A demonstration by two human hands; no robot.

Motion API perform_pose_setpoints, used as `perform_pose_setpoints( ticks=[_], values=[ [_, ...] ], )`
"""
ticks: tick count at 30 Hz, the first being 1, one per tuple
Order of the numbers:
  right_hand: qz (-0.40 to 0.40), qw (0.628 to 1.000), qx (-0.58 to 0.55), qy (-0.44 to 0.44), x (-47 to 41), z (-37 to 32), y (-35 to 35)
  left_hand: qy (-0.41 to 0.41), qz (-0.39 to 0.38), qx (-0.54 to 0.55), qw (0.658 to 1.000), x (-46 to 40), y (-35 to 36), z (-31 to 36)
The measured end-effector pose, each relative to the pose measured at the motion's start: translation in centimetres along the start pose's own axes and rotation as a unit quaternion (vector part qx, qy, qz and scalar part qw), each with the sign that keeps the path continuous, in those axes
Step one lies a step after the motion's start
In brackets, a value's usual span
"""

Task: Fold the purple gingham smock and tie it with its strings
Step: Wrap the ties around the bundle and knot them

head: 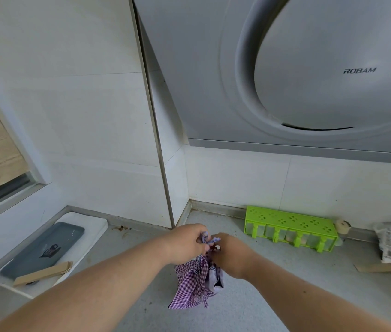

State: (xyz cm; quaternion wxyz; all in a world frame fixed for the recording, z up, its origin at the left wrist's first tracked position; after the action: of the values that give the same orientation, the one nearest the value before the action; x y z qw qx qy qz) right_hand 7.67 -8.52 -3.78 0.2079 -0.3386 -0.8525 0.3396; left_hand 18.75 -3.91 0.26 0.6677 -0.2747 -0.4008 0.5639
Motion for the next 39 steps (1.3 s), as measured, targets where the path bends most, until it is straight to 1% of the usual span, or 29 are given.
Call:
perform_pose_setpoints(
  ticks=[2,4,7,10,11,14,18,22,27,32,34,37,39],
  values=[
    [-0.003,1.000,0.002,0.015,-0.1,-0.2,0.2,-0.003,-0.012,0.004,1.000,0.1,0.2,0.3],
    [0.000,0.999,-0.031,0.026,-0.3,0.0,0.1,-0.015,-0.015,0.032,0.999,0.2,0.3,0.2],
    [0.011,0.993,-0.102,0.066,-0.5,0.5,-0.8,-0.029,-0.002,0.074,0.997,0.0,-0.5,-0.2],
    [0.004,0.984,-0.162,0.074,-0.7,-0.3,-1.7,-0.038,0.023,0.043,0.998,0.0,-2.1,-0.6],
    [0.005,0.984,-0.165,0.071,-0.9,-1.2,-2.4,-0.034,0.026,0.025,0.999,0.0,-2.9,-0.7],
    [0.002,0.987,-0.154,0.051,-1.1,-3.2,-4.0,-0.028,0.025,0.011,0.999,0.3,-4.5,-0.6],
    [0.007,0.992,-0.128,0.004,-1.3,-7.3,-6.8,0.003,0.060,0.026,0.998,1.4,-8.7,0.2],
    [0.017,0.997,-0.071,-0.029,-1.5,-10.7,-8.8,0.022,0.093,0.053,0.994,2.3,-12.0,0.9],
    [0.067,0.994,-0.002,-0.081,-1.9,-16.7,-11.1,0.033,0.128,0.043,0.990,3.6,-16.8,1.1],
    [0.111,0.989,-0.025,-0.098,-2.4,-21.3,-12.5,0.049,0.171,0.056,0.983,5.0,-21.8,0.8],
    [0.118,0.987,-0.039,-0.105,-2.7,-22.4,-12.7,0.058,0.169,0.062,0.982,5.5,-22.7,0.8],
    [0.107,0.981,-0.122,-0.105,-2.8,-23.7,-13.1,0.096,0.154,0.070,0.981,6.3,-23.8,1.3],
    [0.089,0.976,-0.165,-0.111,-2.8,-24.5,-13.5,0.112,0.161,0.060,0.979,6.9,-24.5,1.7]
  ],
)
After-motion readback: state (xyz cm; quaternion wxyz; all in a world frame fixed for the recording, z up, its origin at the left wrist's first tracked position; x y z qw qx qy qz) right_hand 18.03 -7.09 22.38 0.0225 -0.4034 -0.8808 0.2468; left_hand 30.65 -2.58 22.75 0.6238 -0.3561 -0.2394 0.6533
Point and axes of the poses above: each hand's wrist, its own x-axis away from the middle knuckle, its own y-axis out of the palm, z = x × y, the point moved 8 cm from there along -x, towards the middle knuckle, and after that the axes turned 4 degrees about y, right-handed, at the moved point
